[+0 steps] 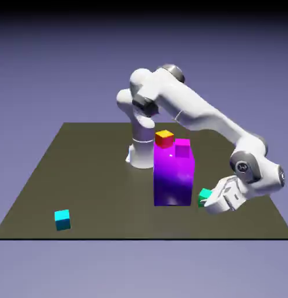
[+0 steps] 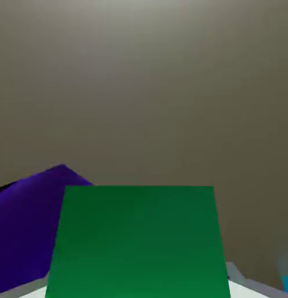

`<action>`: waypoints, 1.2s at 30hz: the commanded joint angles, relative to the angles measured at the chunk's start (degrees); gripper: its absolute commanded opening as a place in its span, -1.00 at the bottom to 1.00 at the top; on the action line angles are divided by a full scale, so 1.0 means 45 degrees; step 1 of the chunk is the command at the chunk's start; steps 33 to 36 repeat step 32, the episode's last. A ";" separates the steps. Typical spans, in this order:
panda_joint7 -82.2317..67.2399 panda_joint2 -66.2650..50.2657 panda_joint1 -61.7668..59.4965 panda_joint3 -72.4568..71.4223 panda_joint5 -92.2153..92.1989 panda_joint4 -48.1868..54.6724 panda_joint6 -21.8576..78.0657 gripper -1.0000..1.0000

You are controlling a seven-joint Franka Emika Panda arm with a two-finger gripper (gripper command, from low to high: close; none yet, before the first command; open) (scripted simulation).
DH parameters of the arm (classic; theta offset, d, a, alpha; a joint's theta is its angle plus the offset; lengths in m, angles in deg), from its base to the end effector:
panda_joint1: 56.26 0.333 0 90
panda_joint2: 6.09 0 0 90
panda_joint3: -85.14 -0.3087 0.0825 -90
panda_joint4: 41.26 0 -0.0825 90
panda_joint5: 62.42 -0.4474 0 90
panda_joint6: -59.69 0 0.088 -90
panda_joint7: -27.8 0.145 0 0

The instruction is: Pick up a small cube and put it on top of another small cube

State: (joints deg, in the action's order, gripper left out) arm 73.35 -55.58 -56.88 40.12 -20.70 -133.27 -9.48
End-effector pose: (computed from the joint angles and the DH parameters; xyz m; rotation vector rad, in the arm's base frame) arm 0.5010 0.3114 0.1353 2.2648 0.2490 -0.7107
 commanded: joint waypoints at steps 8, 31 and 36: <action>-0.0354 0.3692 0.0471 0.1652 -0.3033 -0.1556 0.0415 -1.00; -0.1144 1.0491 0.1055 0.4405 -0.8033 -0.6836 -0.0930 1.00; -0.1105 1.0342 0.1083 0.4386 -0.8012 -0.6375 -0.0600 1.00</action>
